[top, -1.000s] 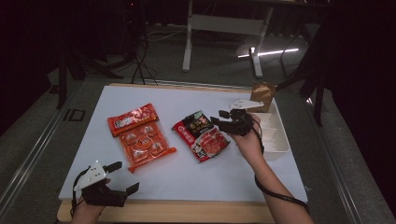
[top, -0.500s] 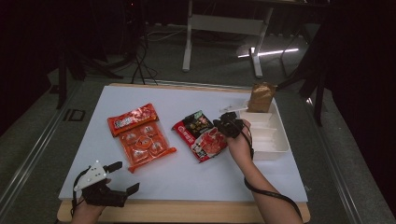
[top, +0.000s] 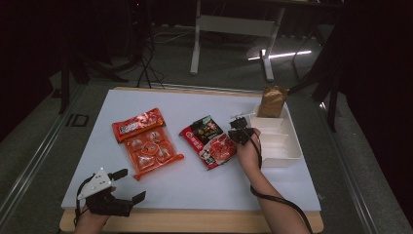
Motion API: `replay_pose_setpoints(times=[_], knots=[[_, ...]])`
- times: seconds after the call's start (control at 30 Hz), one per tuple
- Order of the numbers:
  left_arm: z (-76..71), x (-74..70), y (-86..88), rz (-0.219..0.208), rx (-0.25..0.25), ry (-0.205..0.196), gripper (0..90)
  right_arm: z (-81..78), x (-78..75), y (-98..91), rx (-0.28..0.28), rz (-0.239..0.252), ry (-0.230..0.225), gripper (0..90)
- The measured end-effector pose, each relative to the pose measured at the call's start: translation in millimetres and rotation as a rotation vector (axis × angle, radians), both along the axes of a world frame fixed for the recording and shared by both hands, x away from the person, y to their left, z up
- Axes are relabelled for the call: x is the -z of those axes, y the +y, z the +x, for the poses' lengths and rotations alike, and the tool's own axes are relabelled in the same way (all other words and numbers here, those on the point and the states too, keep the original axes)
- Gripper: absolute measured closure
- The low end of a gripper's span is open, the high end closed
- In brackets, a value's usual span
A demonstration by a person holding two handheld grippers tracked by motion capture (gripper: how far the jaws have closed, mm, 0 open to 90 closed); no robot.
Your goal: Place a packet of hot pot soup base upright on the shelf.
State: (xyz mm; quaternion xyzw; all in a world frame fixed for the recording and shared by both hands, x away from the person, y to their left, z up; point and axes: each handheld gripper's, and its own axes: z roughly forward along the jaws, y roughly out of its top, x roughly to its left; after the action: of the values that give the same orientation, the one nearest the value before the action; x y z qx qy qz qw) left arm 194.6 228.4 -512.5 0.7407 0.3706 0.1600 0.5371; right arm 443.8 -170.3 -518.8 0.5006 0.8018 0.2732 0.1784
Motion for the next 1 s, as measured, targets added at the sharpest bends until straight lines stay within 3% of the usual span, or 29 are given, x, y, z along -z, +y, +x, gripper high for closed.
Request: replay_pose_setpoints(times=[0.17, 0.23, 0.37, 0.5, 0.67, 0.87, 1.0], knots=[[-0.8, -0.6, 0.9, -0.003, -0.001, -0.005, 0.1, -1.3, 7.3, 2.8, -0.01, -0.037, 0.016, 90.0], [-0.1, -0.1, 1.1, -0.005, -0.001, -0.002, 0.1, -2.2, 5.8, 1.4, -0.007, -0.024, 0.026, 90.0], [0.2, 0.1, -0.4, 0.001, 0.002, 0.0, 0.1, -7.7, 3.7, 1.8, -0.019, -0.053, 0.023, 90.0], [0.9, 0.4, -0.6, 0.002, 0.002, 0.0, 0.1, -10.4, 4.2, -1.9, -0.012, -0.016, 0.056, 90.0], [1.3, 0.7, -1.0, 0.002, 0.002, 0.001, 0.1, -16.7, 3.7, -0.5, -0.02, -0.004, 0.076, 90.0], [1.5, 0.6, -1.2, 0.001, 0.004, 0.001, 0.1, -27.9, 3.4, -0.9, -0.043, 0.053, 0.108, 90.0], [1.7, 0.6, -1.1, 0.001, 0.003, 0.001, 0.1, -39.4, 2.5, 2.6, -0.084, 0.061, 0.115, 90.0]])
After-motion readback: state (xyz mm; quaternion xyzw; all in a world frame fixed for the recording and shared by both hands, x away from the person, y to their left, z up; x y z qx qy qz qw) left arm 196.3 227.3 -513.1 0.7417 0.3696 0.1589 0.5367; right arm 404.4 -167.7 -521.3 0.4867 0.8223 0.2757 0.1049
